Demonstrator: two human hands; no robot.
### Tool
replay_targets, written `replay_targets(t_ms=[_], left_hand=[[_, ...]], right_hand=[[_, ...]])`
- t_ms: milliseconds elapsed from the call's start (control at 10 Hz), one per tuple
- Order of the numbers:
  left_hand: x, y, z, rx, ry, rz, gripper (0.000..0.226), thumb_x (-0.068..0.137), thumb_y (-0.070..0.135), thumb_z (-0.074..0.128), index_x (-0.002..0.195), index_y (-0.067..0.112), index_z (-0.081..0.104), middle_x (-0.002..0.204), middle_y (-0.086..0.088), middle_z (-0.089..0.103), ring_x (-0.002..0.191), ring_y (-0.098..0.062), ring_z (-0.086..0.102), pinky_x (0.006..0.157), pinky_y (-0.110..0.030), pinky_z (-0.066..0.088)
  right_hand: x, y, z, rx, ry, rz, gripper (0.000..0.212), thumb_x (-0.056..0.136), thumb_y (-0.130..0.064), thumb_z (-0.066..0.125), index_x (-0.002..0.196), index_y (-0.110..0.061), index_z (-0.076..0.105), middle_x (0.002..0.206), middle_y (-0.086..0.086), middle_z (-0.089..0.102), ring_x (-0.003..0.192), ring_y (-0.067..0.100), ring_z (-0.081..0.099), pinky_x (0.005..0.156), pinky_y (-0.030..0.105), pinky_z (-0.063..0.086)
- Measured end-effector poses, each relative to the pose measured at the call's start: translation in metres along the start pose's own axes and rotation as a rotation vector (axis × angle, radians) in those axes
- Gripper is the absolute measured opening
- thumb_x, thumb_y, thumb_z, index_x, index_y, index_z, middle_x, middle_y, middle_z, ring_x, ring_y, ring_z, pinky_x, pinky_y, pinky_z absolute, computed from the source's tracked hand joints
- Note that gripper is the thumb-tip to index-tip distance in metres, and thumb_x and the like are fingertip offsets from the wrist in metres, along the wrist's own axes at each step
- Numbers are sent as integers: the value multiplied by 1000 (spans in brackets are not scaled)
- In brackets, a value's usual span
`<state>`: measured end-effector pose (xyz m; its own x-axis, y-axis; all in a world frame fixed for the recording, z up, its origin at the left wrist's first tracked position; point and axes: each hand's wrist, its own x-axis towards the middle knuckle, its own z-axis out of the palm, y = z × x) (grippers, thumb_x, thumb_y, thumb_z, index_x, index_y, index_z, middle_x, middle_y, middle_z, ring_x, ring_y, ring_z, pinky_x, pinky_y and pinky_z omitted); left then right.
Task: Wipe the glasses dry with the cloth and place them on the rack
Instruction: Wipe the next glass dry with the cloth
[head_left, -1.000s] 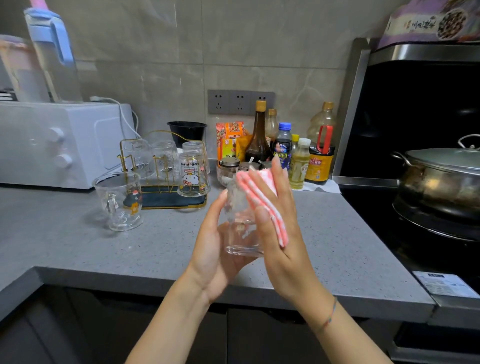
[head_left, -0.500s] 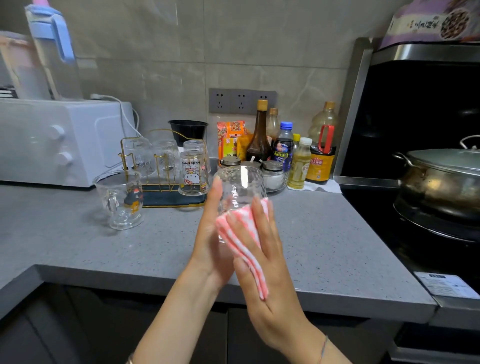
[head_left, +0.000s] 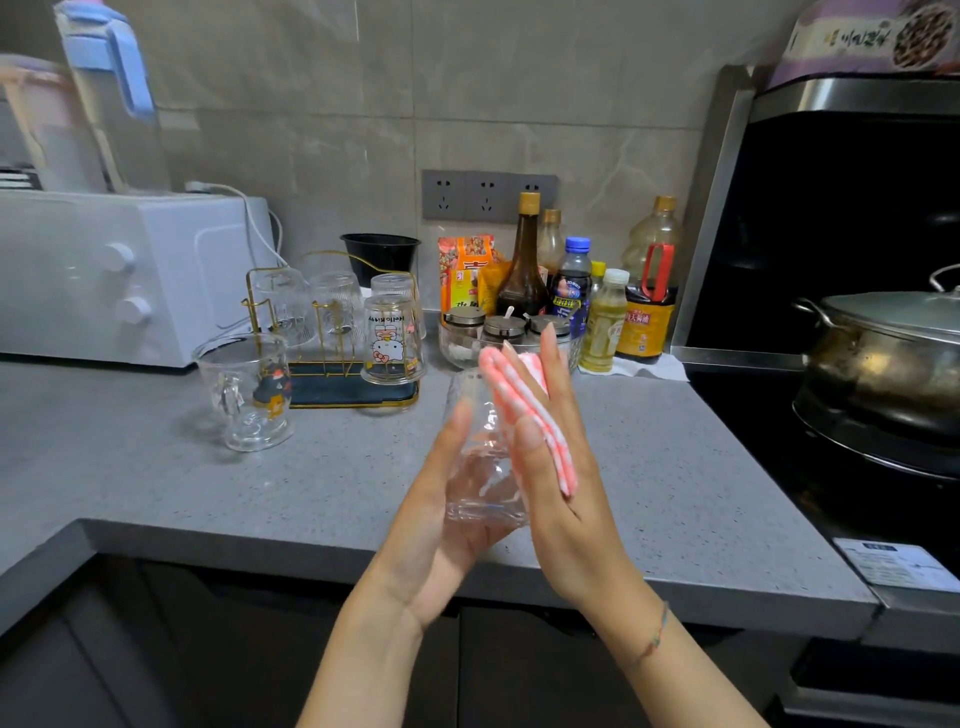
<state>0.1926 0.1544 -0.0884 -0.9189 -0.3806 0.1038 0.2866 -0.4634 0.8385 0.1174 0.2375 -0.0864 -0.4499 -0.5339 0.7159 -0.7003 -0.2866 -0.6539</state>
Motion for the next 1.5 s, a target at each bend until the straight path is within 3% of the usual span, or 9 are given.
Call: replay_targets(t_ms=[100, 300, 400, 500, 700, 1000, 1100, 1400, 1500], left_hand=[[-8, -7, -2, -35, 48, 8, 52, 77, 49, 70, 117, 17, 71, 117, -11, 69, 106, -21, 62, 89, -36, 50], [-17, -10, -5, -168, 56, 80, 50, 76, 53, 54, 96, 15, 80, 104, -10, 75, 93, -22, 72, 83, -36, 52], [-13, -8, -9, -170, 38, 64, 49, 66, 60, 54, 77, 21, 82, 92, 1, 77, 83, -12, 74, 78, -30, 56], [-10, -11, -11, -147, 50, 94, 35, 74, 54, 51, 78, 28, 73, 86, 12, 76, 74, 0, 71, 66, -18, 56], [-9, -7, -5, -182, 19, -41, 47, 84, 51, 50, 110, 21, 75, 120, -8, 70, 104, -19, 68, 90, -37, 51], [-6, -13, -1, -254, -38, -59, 63, 89, 58, 49, 126, 10, 65, 131, -14, 61, 124, -26, 55, 114, -44, 32], [0, -11, 0, -276, -19, -22, 61, 89, 58, 47, 124, 12, 67, 135, -14, 59, 126, -26, 54, 112, -43, 37], [11, 4, 8, -209, 39, -39, 49, 75, 57, 46, 100, 17, 58, 65, 12, 72, 60, -1, 69, 56, -16, 56], [18, -5, -2, -124, 1, -21, 45, 71, 55, 49, 100, 24, 64, 84, 16, 74, 70, 1, 70, 65, -16, 56]], right_hand=[[-10, -3, 5, 69, 2, -2, 42, 103, -30, 29, 143, -35, 39, 154, -24, 23, 149, 14, 7, 118, 51, 16], [-43, -7, 21, 51, -61, 35, 44, 99, -51, 26, 141, -48, 36, 159, -19, 10, 149, 11, 2, 120, 44, 12], [-52, -11, 24, -92, -134, -43, 45, 99, -52, 23, 140, -44, 40, 159, -22, 5, 148, 9, -5, 118, 20, 4], [-49, -10, 22, -177, -156, -83, 47, 101, -47, 24, 142, -34, 42, 159, -20, 5, 148, 12, -6, 116, 16, 1], [-20, -6, 8, -245, -37, -151, 42, 102, -38, 26, 142, -35, 39, 160, -15, 11, 149, 17, -5, 120, 40, 5], [-8, -2, -1, 91, 41, -51, 41, 100, -45, 30, 140, -50, 34, 156, -18, 23, 148, 12, 13, 120, 44, 16], [-18, -1, 4, 72, 25, -45, 43, 100, -47, 30, 142, -46, 32, 158, -14, 19, 148, 14, 10, 120, 44, 16], [-32, -8, 9, -250, -93, -112, 42, 102, -37, 29, 144, -34, 38, 161, -11, 8, 149, 18, -3, 118, 22, 4], [-23, 3, 7, -317, -70, -180, 43, 103, -38, 28, 144, -31, 37, 161, -6, 9, 149, 22, -3, 119, 25, 5]])
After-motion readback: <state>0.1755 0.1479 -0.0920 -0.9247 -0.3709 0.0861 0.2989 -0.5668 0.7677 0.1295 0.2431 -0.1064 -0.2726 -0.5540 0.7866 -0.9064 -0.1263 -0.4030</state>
